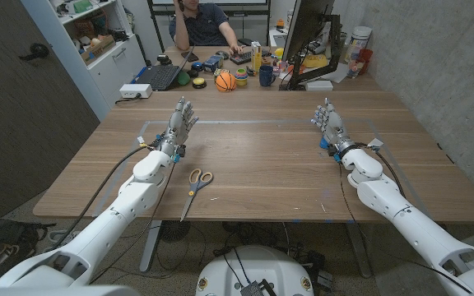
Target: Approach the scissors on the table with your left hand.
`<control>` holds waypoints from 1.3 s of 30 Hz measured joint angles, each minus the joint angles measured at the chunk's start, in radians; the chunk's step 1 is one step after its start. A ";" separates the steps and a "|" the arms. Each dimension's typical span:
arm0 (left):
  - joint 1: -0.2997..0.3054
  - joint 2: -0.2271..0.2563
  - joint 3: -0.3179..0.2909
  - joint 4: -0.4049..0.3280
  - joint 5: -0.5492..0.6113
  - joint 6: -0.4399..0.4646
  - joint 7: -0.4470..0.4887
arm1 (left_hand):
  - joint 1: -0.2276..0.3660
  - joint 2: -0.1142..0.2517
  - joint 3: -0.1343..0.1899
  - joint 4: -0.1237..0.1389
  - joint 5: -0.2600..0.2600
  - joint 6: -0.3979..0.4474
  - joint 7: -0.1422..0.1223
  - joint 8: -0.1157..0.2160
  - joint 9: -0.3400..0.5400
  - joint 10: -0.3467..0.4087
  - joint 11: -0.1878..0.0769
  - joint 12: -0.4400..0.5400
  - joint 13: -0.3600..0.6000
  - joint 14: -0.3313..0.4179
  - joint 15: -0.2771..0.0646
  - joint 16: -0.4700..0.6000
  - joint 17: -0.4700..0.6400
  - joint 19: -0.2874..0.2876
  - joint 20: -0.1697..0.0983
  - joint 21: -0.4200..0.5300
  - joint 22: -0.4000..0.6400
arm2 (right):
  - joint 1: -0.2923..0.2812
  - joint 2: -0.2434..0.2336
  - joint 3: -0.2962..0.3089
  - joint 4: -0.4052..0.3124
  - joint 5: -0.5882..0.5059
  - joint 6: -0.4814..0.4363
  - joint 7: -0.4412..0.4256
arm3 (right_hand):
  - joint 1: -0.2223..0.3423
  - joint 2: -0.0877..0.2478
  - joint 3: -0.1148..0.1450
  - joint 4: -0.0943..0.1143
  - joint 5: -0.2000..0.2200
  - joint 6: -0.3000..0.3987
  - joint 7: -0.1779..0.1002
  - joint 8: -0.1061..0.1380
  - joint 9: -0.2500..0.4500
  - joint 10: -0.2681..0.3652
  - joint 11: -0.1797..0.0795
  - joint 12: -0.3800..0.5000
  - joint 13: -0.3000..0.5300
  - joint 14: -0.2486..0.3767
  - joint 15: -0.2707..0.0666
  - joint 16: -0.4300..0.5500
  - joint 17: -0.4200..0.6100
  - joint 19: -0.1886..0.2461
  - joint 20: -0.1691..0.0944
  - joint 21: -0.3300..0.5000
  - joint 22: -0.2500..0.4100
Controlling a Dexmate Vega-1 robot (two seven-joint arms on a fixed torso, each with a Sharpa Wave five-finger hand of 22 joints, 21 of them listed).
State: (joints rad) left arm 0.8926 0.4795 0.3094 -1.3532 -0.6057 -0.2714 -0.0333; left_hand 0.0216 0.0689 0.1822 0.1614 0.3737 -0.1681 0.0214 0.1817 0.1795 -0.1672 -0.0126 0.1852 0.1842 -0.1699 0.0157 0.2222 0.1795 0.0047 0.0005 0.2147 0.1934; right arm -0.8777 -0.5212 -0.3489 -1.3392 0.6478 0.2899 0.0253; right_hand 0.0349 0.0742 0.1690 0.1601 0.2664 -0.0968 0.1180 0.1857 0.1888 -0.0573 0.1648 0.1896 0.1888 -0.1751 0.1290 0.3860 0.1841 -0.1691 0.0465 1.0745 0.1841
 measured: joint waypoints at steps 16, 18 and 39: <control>0.067 -0.137 -0.160 -0.044 0.201 -0.016 -0.019 | 0.002 -0.036 -0.045 -0.020 0.004 0.048 -0.106 0.022 0.000 0.081 -0.013 0.027 0.000 0.059 -0.021 0.012 -0.003 0.061 0.007 0.015 -0.003 | -0.035 0.014 0.044 -0.030 -0.023 -0.009 0.012 | 0.000 0.000 0.000 0.000 0.000 0.000 0.000 0.000 0.000 0.000 0.000 0.000 0.000 0.000 0.000 0.000 0.000 0.000 0.000 0.039 0.000; 0.071 -0.147 -0.171 -0.047 0.220 -0.023 -0.015 | -0.003 -0.068 -0.069 -0.023 0.004 0.037 -0.128 0.022 0.000 0.081 -0.013 0.020 0.000 0.071 -0.016 0.012 -0.003 0.068 0.037 0.015 -0.005 | -0.038 0.018 0.050 -0.031 -0.026 -0.011 0.014 | 0.000 0.000 0.000 0.000 0.000 0.000 0.000 0.000 0.000 0.000 0.000 0.000 0.000 0.002 0.002 0.000 0.000 0.000 0.000 0.039 0.000; 0.105 -0.219 -0.273 -0.097 0.434 -0.118 0.015 | 0.022 -0.157 -0.149 -0.044 -0.012 -0.009 -0.234 0.003 0.000 0.012 -0.080 -0.005 0.000 0.016 -0.052 -0.019 -0.003 0.003 0.074 -0.030 -0.012 | -0.045 0.048 0.087 -0.025 -0.056 -0.028 0.041 | 0.000 0.000 0.000 0.000 0.004 0.000 0.000 0.000 0.000 0.002 0.002 0.000 0.000 0.004 0.003 0.000 0.000 0.000 0.000 0.039 0.000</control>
State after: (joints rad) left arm 0.9978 0.2601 0.0367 -1.4499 -0.1713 -0.3892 -0.0188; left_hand 0.0441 -0.0881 0.0327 0.1173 0.3618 -0.1769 -0.2131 0.1846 0.1792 -0.1550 -0.0931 0.1800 0.1838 -0.1538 -0.0358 0.2027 0.1767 0.0074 0.0750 0.1847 0.1812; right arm -0.9226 -0.4730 -0.2624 -1.3640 0.5923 0.2621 0.0665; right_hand 0.0349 0.0741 0.1689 0.1600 0.2702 -0.0966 0.1179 0.1856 0.1884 -0.0552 0.1665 0.1896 0.1884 -0.1714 0.1322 0.3860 0.1839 -0.1690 0.0464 1.1132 0.1838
